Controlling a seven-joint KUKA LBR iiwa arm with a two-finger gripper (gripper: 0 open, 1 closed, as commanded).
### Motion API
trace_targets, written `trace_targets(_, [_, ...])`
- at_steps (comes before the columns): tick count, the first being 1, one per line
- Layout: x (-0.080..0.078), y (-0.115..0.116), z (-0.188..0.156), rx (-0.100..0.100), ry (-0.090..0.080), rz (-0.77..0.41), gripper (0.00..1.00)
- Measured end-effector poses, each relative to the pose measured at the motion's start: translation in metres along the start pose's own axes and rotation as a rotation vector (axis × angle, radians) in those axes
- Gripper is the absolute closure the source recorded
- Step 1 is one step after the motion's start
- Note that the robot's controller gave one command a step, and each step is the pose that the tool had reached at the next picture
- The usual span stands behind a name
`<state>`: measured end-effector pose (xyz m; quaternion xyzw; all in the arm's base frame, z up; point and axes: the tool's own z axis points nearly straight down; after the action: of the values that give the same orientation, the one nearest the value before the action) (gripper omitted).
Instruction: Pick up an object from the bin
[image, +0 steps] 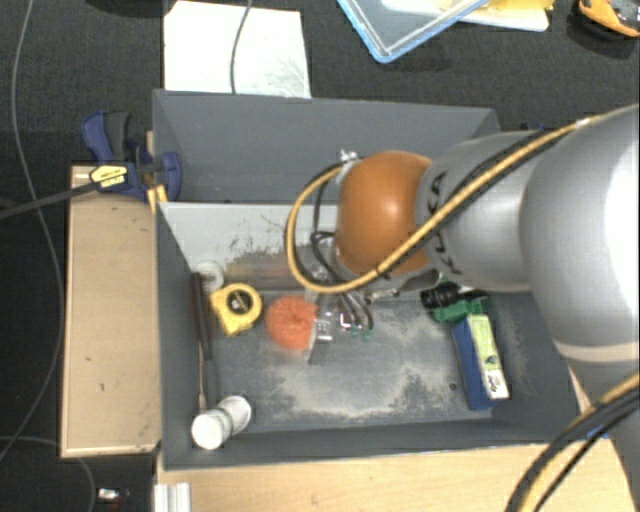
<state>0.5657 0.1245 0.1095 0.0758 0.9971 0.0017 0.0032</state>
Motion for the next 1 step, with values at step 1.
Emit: trace_targets(1, [-0.0084, -0.0065, 0.0100, 0.000, -0.002, -0.215, 0.00])
